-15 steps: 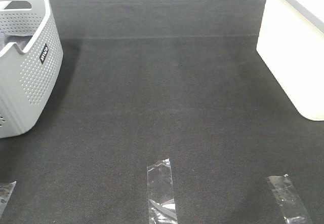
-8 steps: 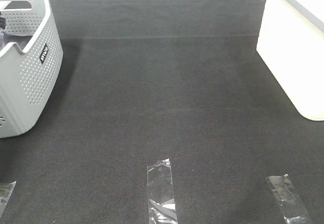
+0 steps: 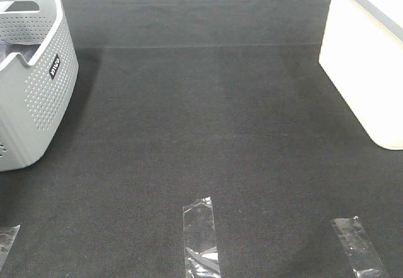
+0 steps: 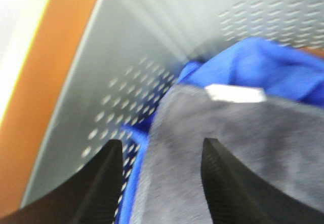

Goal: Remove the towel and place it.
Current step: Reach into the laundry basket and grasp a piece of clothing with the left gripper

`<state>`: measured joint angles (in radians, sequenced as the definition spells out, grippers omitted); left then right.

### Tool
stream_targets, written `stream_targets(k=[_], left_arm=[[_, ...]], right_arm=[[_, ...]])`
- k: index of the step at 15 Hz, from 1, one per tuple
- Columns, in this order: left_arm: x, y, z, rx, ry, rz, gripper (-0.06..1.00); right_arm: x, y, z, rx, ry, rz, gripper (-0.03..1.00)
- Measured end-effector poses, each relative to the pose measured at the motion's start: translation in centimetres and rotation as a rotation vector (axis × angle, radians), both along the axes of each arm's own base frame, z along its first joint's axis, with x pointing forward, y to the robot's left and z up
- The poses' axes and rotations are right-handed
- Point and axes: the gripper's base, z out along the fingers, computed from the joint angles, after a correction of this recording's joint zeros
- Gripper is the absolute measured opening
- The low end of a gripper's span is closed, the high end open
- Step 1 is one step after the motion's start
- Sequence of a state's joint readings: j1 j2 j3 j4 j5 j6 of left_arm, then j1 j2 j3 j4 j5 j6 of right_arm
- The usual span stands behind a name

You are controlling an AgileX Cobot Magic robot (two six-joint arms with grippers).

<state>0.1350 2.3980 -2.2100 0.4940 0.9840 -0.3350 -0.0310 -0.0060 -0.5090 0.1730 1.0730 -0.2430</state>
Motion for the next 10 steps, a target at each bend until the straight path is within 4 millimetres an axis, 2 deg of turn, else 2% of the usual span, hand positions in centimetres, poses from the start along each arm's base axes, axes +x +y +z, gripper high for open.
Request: stream_targets(k=[2,3,4,10], left_arm=[[-0.6,1.9,-1.1,-0.081,0.018,0.082,0.48],[-0.6,1.9,-1.1,-0.081,0.018,0.082,0.48],[-0.6,2.7,-1.2,-0.142,-0.015,0.109,0.48],[-0.1,2.8,-1.1,-0.188,-0.084,0.104,0.48]], right_arm=[[0.0,0.0,0.0,0.0,0.0,0.0,0.5],[0.0,0.0,0.0,0.0,0.0,0.0,0.5],[0.0,0.0,0.0,0.0,0.0,0.0,0.5],[0.0,0.0,0.0,0.0,0.0,0.0,0.5]])
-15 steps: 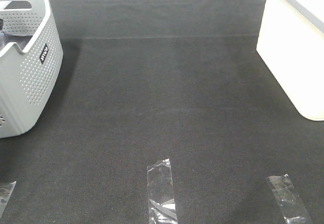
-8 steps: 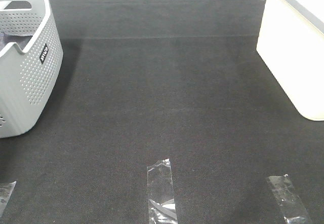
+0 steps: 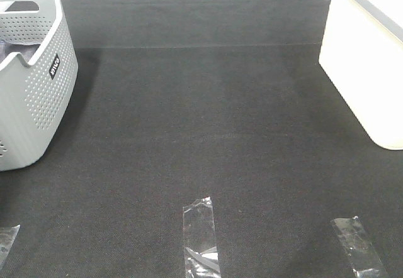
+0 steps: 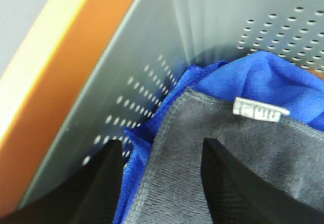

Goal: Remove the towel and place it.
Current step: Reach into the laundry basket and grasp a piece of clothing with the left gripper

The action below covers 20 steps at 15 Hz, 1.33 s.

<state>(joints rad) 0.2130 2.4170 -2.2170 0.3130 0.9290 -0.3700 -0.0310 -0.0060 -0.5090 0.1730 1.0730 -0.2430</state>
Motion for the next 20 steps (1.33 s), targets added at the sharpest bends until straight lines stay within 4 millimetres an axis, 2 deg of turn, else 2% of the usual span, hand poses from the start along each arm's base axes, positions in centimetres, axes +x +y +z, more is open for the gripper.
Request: stream_targets(k=[5,9,12,14,17,20], left_arm=[[0.2,-0.3,-0.4,0.02,0.022,-0.043,0.48],[0.8,-0.9,0.3,0.056,0.001,-0.066,0.48],[1.4,-3.0,2.0,0.107,-0.009,-0.11,0.48],[1.4,-3.7,2.1,0.118,0.004,-0.126,0.48],[1.6,-4.5,1.4,0.12,0.031,-0.14,0.48],[2.0,-5.5,-0.8,0.116,0.08,-0.16,0.48]], right_arm=[[0.0,0.0,0.0,0.0,0.0,0.0,0.5],[0.0,0.0,0.0,0.0,0.0,0.0,0.5],[0.0,0.0,0.0,-0.001,0.001,-0.001,0.5],[0.0,0.0,0.0,-0.001,0.001,-0.001,0.5],[0.0,0.0,0.0,-0.001,0.001,-0.001,0.5],[0.0,0.0,0.0,-0.002,0.001,-0.001,0.5]])
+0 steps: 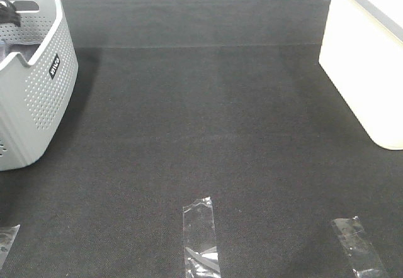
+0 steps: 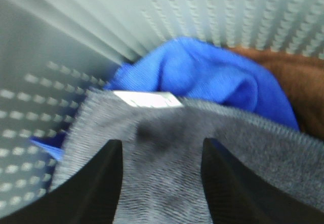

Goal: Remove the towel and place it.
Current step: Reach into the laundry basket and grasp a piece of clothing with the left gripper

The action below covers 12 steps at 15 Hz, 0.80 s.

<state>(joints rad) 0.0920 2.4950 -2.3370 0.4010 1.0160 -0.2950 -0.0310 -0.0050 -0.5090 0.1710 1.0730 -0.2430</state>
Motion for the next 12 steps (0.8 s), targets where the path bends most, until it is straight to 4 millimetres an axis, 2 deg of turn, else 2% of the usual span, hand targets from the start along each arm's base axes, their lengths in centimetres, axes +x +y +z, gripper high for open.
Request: stream_targets(k=[2,3,4,6,8,10,12], left_arm=[[0.1,0.2,-1.3,0.019,0.031,0.001,0.48],[0.1,0.3,-2.0,0.037,0.05,0.0,0.44],[0.2,0.3,-2.2,0.038,0.054,0.0,0.38],[0.2,0.2,-2.2,0.042,0.055,-0.005,0.19],[0.4,-0.3,-1.5,0.043,0.032,-0.012,0.02],[0.8,-0.9,-0.3,0.036,-0.008,-0.019,0.0],[1.2,-2.8,0.8,0.016,-0.047,-0.048,0.0]], right_arm=[[0.0,0.0,0.0,0.0,0.0,0.0,0.5],[0.0,0.0,0.0,0.0,0.0,0.0,0.5],[0.0,0.0,0.0,0.0,0.0,0.0,0.5],[0.0,0.0,0.0,0.0,0.0,0.0,0.5],[0.0,0.0,0.0,-0.001,0.0,-0.001,0.5],[0.0,0.0,0.0,-0.001,0.0,-0.001,0.5],[0.0,0.0,0.0,-0.001,0.0,-0.001,0.5]])
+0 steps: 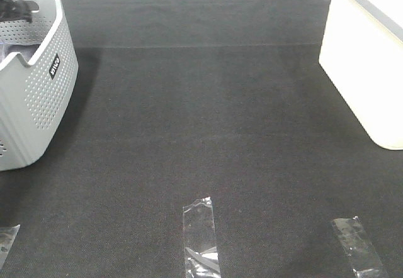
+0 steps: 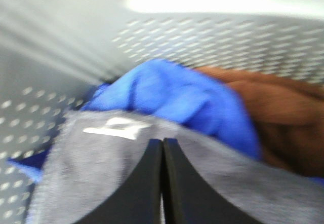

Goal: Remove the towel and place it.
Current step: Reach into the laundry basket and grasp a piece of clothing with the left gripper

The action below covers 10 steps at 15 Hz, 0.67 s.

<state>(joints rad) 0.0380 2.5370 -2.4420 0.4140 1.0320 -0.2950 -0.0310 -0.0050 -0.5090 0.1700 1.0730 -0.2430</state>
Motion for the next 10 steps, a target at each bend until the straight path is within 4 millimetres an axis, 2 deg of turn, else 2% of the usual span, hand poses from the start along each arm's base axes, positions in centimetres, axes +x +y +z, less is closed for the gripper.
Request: stream_targets(k=[2,6,7,10], left_arm=[[0.0,-1.1,0.0,-0.005,0.008,-0.016,0.0],[-0.7,-0.3,-0.2,0.025,0.078,0.029,0.02],[-0.9,0.3,-0.2,0.036,0.095,0.052,0.09],[-1.3,2.5,-0.2,0.027,0.087,0.154,0.43]], right_arm=[[0.0,0.0,0.0,0.0,0.0,0.0,0.5],[0.0,0.0,0.0,0.0,0.0,0.0,0.5],[0.0,0.0,0.0,-0.001,0.0,-0.001,0.5],[0.0,0.0,0.0,-0.003,0.0,-0.002,0.5]])
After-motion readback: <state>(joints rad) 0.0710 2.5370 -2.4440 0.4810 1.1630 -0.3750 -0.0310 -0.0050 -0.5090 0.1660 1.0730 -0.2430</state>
